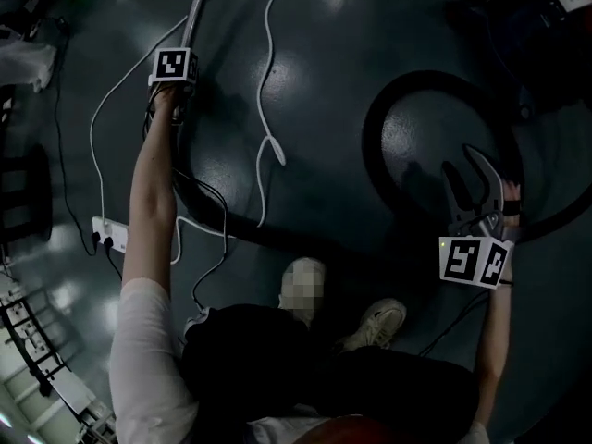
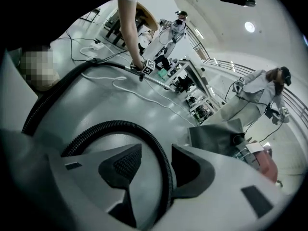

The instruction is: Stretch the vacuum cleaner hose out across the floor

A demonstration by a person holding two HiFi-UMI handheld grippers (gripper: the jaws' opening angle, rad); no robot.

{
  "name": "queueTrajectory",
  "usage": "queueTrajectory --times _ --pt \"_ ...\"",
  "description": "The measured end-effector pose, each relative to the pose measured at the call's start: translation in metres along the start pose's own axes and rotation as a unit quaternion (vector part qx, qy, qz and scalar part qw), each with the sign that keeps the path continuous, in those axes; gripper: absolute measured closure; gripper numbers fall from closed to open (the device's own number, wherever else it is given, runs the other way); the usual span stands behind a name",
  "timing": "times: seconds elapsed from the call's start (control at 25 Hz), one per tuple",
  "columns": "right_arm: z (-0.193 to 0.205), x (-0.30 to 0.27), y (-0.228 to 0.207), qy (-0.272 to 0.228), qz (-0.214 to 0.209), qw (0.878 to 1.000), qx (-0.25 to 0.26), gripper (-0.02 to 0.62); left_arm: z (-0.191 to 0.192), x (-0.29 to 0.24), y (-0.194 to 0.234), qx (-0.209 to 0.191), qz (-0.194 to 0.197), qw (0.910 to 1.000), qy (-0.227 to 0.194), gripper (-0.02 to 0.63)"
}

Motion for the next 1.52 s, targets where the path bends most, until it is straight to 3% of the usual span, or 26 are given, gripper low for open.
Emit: queueTrajectory --times 0.12,0.28,0.44,0.56,0.6,0.64,0.68,0.72,0.76,0.8,0.84,0.92,0.96,1.0,1.08,1.12,1.16,1.2,1.24,1.28,1.32,1.36,1.4,1.44,1.48,1.52 --pt "0.017 -0.009 0.02 0.017 -0.014 1.0 0.005 0.396 0.011 -0.029 -0.006 -0.024 -0.021 0.9981 0.052 0.495" --pt "0.025 -0.019 0.045 0.028 -0.048 0.996 -0.065 0.396 0.012 -0.033 0.0 -0.031 0.002 0.9951 0.094 0.495" --pt "0.026 -0.029 0.052 0.009 -0.079 0.986 -0.148 0.396 0.021 -0.032 0.008 0.031 0.063 0.991 0.114 0.494" --pt "0.032 -0.027 0.049 0.0 -0.096 0.971 -0.218 0.396 0.03 -0.029 0.02 0.068 0.106 0.9734 0.192 0.483" --pt "0.036 -0.023 0.044 0.0 -0.094 0.968 -0.233 0.396 0.03 -0.027 0.031 0.049 0.073 0.9733 0.212 0.483" --pt "0.04 -0.019 0.039 0.003 -0.088 0.966 -0.242 0.396 0.027 -0.023 0.043 -0.004 0.005 0.9728 0.232 0.483" --pt "0.045 -0.014 0.034 0.009 -0.081 0.966 -0.247 0.395 0.023 -0.017 0.049 -0.085 -0.082 0.9598 0.255 0.467" --pt "0.051 -0.009 0.031 0.017 -0.072 0.966 -0.246 0.395 0.021 -0.01 0.05 -0.166 -0.163 0.9309 0.282 0.413" --pt "0.058 -0.004 0.029 0.026 -0.063 0.968 -0.242 0.395 0.021 -0.007 0.05 -0.219 -0.218 0.9012 0.304 0.394" --pt "0.064 0.001 0.028 0.036 -0.056 0.97 -0.235 0.396 0.024 -0.008 0.051 -0.239 -0.244 0.8856 0.315 0.394" --pt "0.068 0.005 0.028 0.043 -0.049 0.971 -0.232 0.396 0.029 -0.01 0.051 -0.229 -0.243 0.8862 0.321 0.391" --pt "0.074 0.014 0.029 0.045 -0.045 0.968 -0.243 0.396 0.034 -0.005 0.05 -0.131 -0.183 0.9142 0.337 0.394" --pt "0.075 0.017 0.029 0.043 -0.045 0.965 -0.253 0.396 0.03 0.004 0.053 -0.075 -0.153 0.9231 0.345 0.394" --pt "0.077 0.02 0.028 0.042 -0.043 0.964 -0.259 0.395 0.021 0.017 0.06 -0.062 -0.157 0.9221 0.348 0.387" --pt "0.079 0.026 0.027 0.045 -0.034 0.965 -0.255 0.396 -0.007 0.044 0.07 -0.17 -0.22 0.8971 0.343 0.383" --pt "0.081 0.029 0.026 0.047 -0.029 0.966 -0.254 0.396 -0.023 0.053 0.064 -0.213 -0.219 0.8975 0.318 0.383" --pt "0.084 0.033 0.026 0.049 -0.024 0.963 -0.263 0.396 -0.04 0.061 0.048 -0.215 -0.184 0.9216 0.266 0.383" --pt "0.089 0.037 0.026 0.049 -0.021 0.956 -0.288 0.395 -0.057 0.069 0.023 -0.189 -0.128 0.9541 0.194 0.383" --pt "0.095 0.042 0.026 0.044 -0.018 0.941 -0.335 0.395 -0.068 0.079 -0.006 -0.165 -0.064 0.9771 0.118 0.383" --pt "0.103 0.047 0.026 0.031 -0.016 0.915 -0.401 0.395 -0.074 0.09 -0.04 -0.162 -0.003 0.9854 0.052 0.383" --pt "0.113 0.053 0.026 0.013 -0.015 0.876 -0.482 0.396 -0.073 0.1 -0.076 -0.186 0.058 0.9808 -0.003 0.383" --pt "0.123 0.059 0.027 -0.01 -0.016 0.823 -0.568 0.395 -0.067 0.112 -0.117 -0.229 0.121 0.9647 -0.049 0.383" --pt "0.133 0.065 0.03 -0.032 -0.018 0.763 -0.646 0.395 -0.056 0.125 -0.161 -0.278 0.184 0.9383 -0.091 0.383" --pt "0.145 0.074 0.036 -0.046 -0.016 0.705 -0.707 0.396 -0.042 0.14 -0.209 -0.326 0.246 0.9038 -0.128 0.383" --pt "0.157 0.087 0.044 -0.047 -0.007 0.661 -0.749 0.395 -0.025 0.156 -0.259 -0.373 0.3 0.8637 -0.159 0.383" --pt "0.17 0.103 0.054 -0.033 0.012 0.634 -0.773 0.396 -0.005 0.173 -0.309 -0.42 0.34 0.8214 -0.183 0.383"
Point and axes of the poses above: the fingertips, and each gripper's own axes: x backward along the fingers, y to its left, z out of its underside, the point moved 5 cm from there along x, backward along the fingers, and after that the axes turned 4 degrees about y, right-handed, at the moved point
